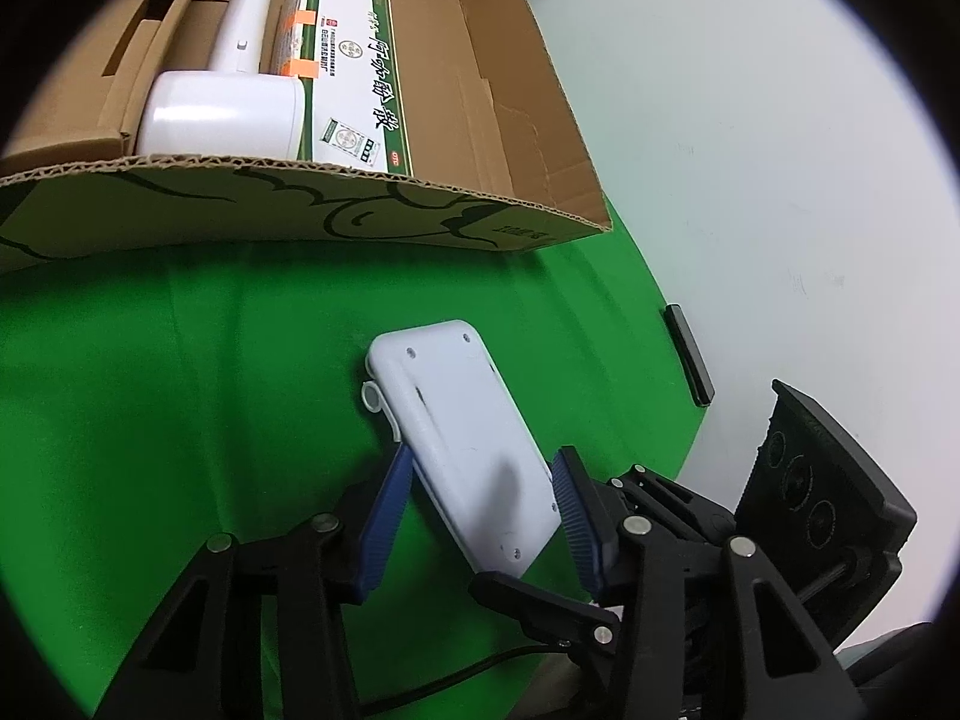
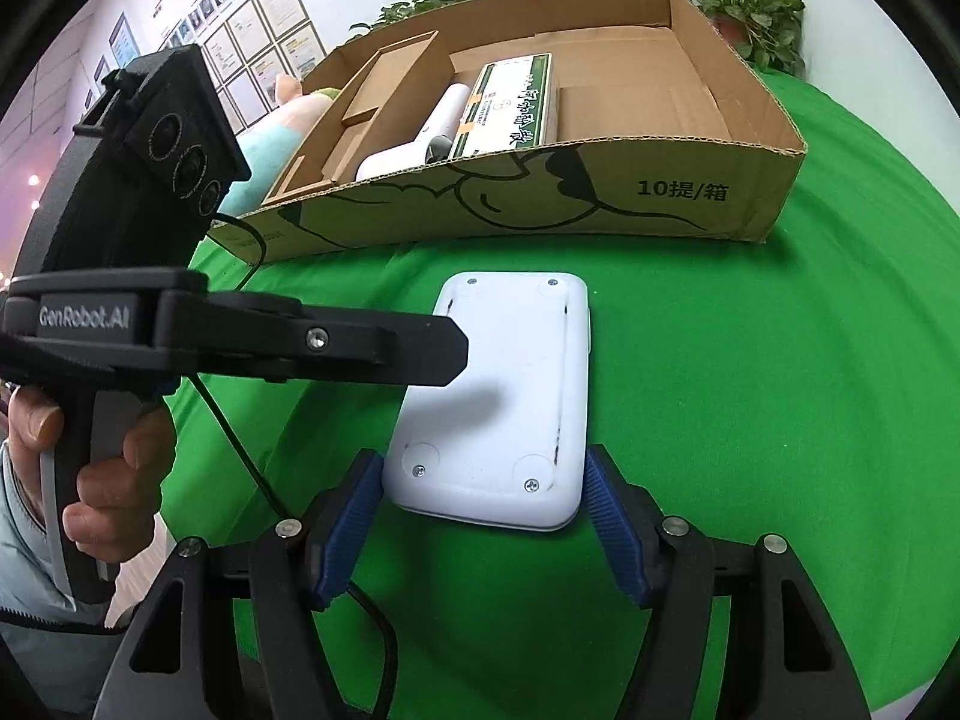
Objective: Organize objects
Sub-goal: 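Reach the left gripper to the white plastic case and grasp its end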
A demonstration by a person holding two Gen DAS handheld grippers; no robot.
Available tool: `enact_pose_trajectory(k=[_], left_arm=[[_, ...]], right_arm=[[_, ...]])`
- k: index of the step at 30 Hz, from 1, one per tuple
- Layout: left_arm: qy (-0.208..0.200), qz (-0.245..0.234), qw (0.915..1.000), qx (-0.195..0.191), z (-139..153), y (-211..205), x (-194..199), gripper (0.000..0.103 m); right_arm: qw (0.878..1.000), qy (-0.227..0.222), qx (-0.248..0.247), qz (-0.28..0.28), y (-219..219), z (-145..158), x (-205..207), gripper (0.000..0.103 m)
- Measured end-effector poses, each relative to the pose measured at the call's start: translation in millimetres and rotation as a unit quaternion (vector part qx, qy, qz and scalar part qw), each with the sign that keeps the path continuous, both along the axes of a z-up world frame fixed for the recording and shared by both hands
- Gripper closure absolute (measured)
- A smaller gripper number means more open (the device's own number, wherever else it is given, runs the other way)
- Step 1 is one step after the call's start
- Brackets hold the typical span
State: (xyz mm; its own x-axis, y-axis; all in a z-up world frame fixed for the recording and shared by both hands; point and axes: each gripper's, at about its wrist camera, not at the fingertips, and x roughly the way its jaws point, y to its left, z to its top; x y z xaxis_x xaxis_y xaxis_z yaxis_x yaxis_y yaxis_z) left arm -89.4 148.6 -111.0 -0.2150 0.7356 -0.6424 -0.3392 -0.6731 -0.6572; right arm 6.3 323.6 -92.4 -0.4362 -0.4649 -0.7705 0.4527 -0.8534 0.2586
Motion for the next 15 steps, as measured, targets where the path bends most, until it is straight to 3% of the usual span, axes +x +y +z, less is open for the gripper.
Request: enact_pose_trajectory(k=[15], left_arm=[[-0.016,0.009,0.9998,0.000,-1.7,-4.7,-1.7,0.066]], right_arm=[[0.998,-0.028,-0.052,-0.015,6.1,-0.2,-4.5,0.038]])
